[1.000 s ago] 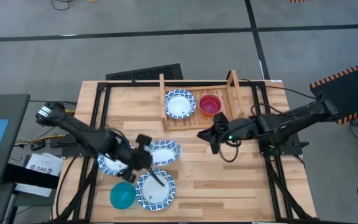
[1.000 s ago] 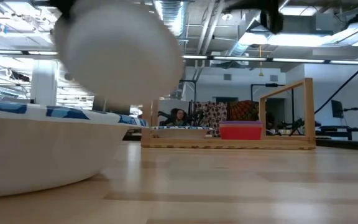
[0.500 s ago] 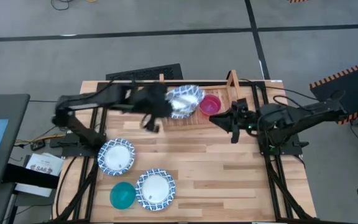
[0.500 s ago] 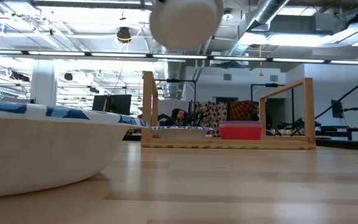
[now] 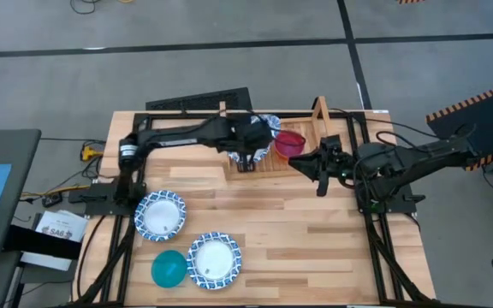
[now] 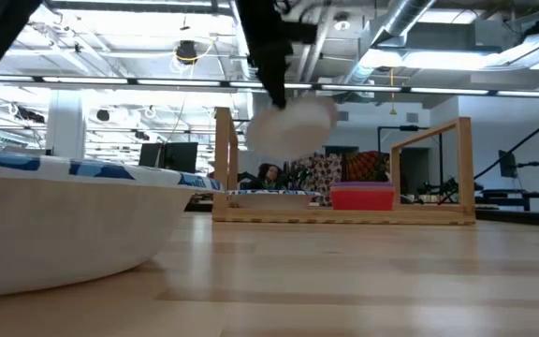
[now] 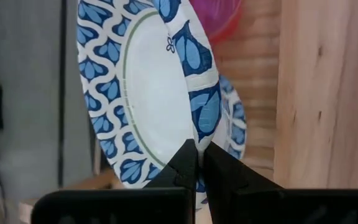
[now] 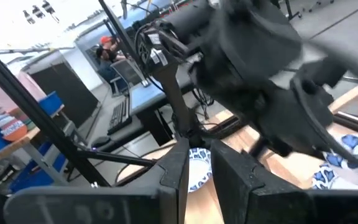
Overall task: Place and stack bowls onto a shelf
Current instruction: Stack the top right blue pattern bowl on top of the other blue pattern bowl on the shelf
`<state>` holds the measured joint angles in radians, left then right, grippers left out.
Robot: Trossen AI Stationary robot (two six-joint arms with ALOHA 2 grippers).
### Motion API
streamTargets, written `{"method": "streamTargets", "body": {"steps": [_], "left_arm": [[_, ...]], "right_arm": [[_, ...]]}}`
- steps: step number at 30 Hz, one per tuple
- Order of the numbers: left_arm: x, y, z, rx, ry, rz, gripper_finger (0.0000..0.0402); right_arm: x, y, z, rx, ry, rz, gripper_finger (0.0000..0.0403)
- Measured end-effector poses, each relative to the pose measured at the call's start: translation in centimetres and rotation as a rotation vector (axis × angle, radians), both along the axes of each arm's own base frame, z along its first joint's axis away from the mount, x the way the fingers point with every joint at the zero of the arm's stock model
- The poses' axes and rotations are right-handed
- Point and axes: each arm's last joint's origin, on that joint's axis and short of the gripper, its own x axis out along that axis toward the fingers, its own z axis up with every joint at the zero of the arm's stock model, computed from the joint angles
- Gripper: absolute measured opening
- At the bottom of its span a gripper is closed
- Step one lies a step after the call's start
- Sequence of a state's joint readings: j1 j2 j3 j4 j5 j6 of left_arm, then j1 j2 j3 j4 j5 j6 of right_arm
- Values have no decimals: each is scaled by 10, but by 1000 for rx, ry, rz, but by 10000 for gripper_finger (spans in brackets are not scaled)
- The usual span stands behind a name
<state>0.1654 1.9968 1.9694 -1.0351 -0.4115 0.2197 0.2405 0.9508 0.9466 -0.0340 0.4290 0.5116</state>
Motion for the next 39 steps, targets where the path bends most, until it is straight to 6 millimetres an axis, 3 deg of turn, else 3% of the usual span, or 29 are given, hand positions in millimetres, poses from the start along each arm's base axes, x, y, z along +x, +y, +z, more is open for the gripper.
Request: {"method": "streamTargets", "body": {"steps": [7,13,23,34,39], "left_arm": [[18,3,-43,-63,68,96,0],[23,6,-71,-19,166,151,0],[22,13,-77,-15,170,156,13],[22,20,-76,-13,154,166,116],[23,19,-66,-11,134,166,154]], "right_arm": [[7,1,-5,-4,27,-6,95],[8,1,-8,0,44,-6,95],[8,1,-7,-1,44,-7,95],[8,1,-8,-1,45,-7,95],[8,1,-8,-1,45,-7,95]]}}
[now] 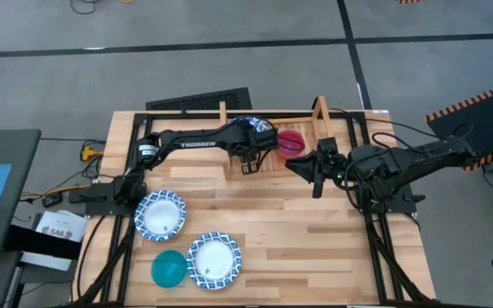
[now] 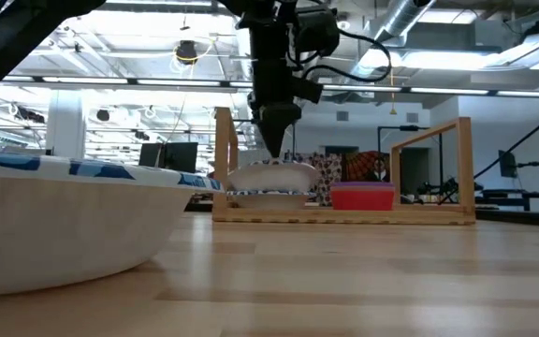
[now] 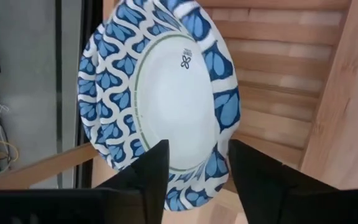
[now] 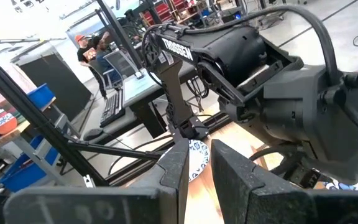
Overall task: Place and stack bowls onto a shelf
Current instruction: Stack the top right blue pattern bowl on top of the other blue pattern bowl on the shelf
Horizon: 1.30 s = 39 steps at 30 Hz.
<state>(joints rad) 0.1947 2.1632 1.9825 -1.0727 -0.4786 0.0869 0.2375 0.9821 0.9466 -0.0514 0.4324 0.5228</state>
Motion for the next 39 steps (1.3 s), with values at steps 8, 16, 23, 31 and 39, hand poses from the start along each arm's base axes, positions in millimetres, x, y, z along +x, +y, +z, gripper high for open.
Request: {"method": "streamTargets", "body": {"steps": [8,16,23,31,39], "left_arm": [[2,-1,9,-58,-104,113,154],[14,-4,18,-120,-367,264,11],[24,-25,20,-47,-577,470,0],[26,-53,20,63,-810,710,0],[24,-54,-23,51,-856,790,0]], "right_arm": [[0,0,0,0,0,2,95],[0,1,0,1,-1,5,95],[-1,1,6,16,-61,15,95],[-8,-1,12,18,-91,20,95],[-14,-2,15,2,-100,21,95]]}}
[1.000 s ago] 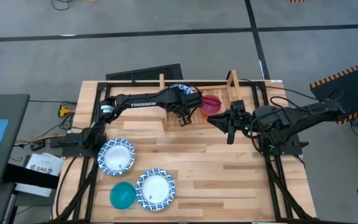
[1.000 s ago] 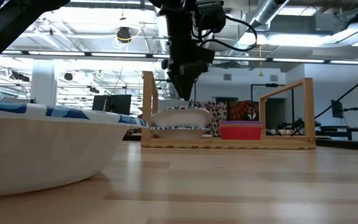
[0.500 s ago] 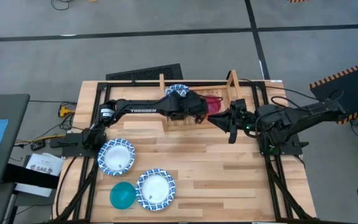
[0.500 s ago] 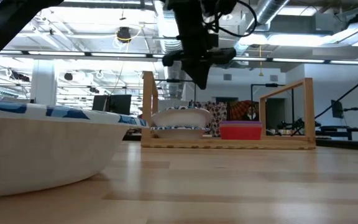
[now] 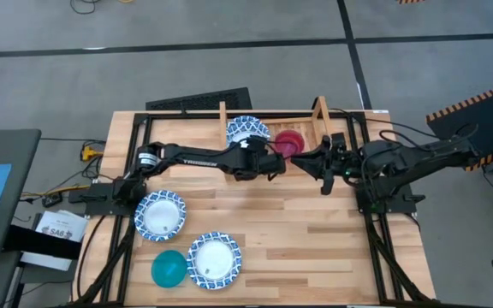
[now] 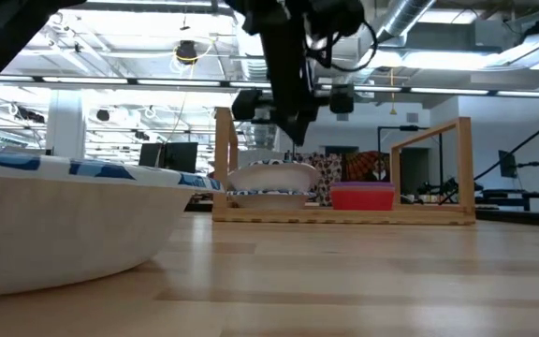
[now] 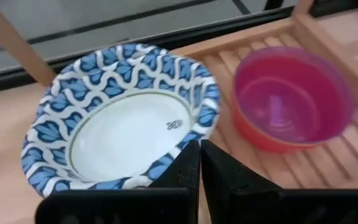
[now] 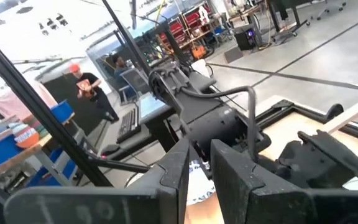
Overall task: Place and stack bowls onto a shelf
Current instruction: Stack the top right blue pattern bowl on top of the other blue pattern bowl on the shelf
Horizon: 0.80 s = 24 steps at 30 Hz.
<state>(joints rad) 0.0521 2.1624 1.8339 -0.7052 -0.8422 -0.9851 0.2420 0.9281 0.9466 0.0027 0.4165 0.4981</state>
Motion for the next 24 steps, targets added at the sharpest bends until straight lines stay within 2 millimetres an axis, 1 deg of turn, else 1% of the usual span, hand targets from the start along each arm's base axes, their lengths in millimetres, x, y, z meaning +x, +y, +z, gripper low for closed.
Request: {"method": "streamTargets", "body": {"steps": [3,9,14,19,24], "left_arm": [[-2,-1,-9,34,9,22,0],[-3,-4,-8,113,2,70,0],[-4,1,-8,134,-7,101,0],[-1,2,-26,127,37,97,0],[0,0,-38,98,48,109,0]], "right_arm": [[0,0,1,-2,-8,0,95],[0,0,0,-12,7,0,95],[0,0,-2,-17,22,0,95],[0,0,-2,-16,25,1,95],[0,0,-2,-16,28,1,95]]}}
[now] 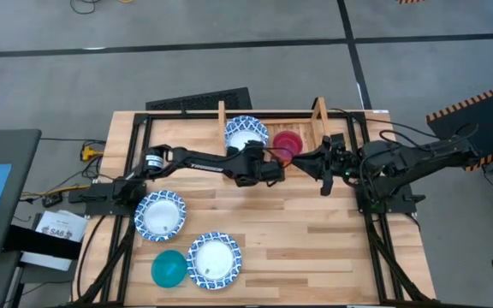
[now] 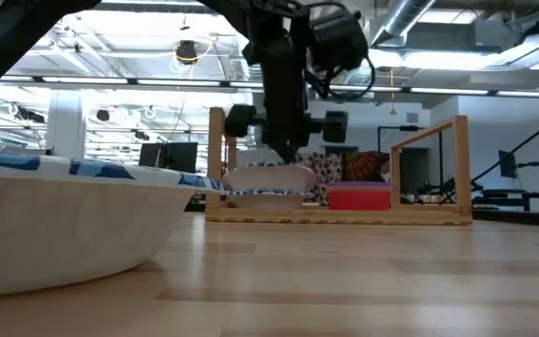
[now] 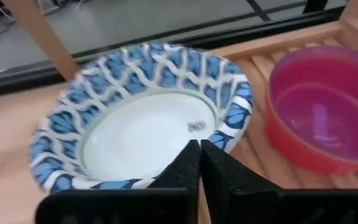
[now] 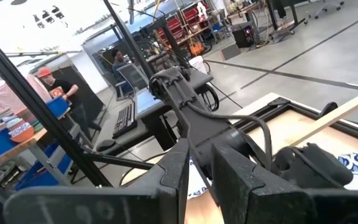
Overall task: Place and stack bowls onto a shelf
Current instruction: Stack the top right blue pattern bowl on top of the other blue pattern bowl on the shelf
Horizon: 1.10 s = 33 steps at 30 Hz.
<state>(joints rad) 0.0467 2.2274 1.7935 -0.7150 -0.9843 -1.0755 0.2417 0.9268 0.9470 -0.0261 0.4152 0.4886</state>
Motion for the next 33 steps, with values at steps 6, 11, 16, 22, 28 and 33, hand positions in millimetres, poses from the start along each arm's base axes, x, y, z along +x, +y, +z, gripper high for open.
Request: {"method": "streamTargets", "body": {"steps": [6,11,16,22,28,33], "left_arm": [[-2,6,2,30,-16,44,0],[-3,12,2,57,-23,71,0],[-5,14,-4,46,-2,62,0],[-15,14,-28,1,56,53,0],[-16,15,-31,-6,51,60,0],[-17,13,-12,-3,36,28,0]], "right_arm": [[0,0,0,2,1,2,95],[0,1,0,8,2,5,95],[0,1,0,16,-1,8,95],[0,1,0,19,-7,8,95],[0,1,0,19,-7,8,95],[0,1,0,19,-7,8,95]]}}
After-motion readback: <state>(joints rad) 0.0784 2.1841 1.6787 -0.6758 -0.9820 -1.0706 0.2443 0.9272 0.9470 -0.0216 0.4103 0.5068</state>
